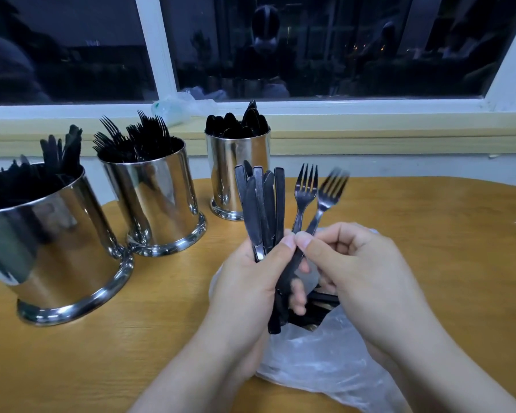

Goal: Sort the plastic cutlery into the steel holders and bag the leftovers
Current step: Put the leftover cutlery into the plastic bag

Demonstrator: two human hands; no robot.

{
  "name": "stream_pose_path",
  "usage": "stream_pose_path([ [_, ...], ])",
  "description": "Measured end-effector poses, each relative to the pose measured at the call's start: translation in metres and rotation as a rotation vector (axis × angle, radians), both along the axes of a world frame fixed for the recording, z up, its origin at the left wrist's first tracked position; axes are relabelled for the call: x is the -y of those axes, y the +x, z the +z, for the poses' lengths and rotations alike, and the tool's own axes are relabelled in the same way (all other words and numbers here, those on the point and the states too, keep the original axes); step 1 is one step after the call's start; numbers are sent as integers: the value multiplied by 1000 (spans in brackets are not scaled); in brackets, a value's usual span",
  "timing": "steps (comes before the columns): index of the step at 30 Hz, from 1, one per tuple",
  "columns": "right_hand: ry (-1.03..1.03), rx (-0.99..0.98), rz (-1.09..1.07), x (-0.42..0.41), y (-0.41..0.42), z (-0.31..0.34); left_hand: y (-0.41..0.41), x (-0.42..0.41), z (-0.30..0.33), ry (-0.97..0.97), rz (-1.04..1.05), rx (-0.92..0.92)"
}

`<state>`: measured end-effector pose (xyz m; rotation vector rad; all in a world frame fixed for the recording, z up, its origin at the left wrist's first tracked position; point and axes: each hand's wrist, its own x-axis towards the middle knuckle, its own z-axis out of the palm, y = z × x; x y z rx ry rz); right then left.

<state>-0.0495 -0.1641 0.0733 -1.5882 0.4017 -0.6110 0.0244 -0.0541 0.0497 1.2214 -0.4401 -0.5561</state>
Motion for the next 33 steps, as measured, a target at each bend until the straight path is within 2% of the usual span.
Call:
stream_pose_path([
  [9, -124, 41, -115, 7, 5, 28, 3, -17, 12, -95, -98, -84],
  [17, -292, -29, 8, -15, 23, 58, 15, -49, 22, -100, -170, -77],
  [22, -521, -110, 22, -40, 39, 74, 29, -71, 27, -49, -27, 3],
  [27, -573, -97, 29, -64, 64, 76, 38, -92, 32, -90, 65, -7],
  [33, -624, -56, 38, -85, 88, 77, 53, -109, 26, 14, 257, 103],
])
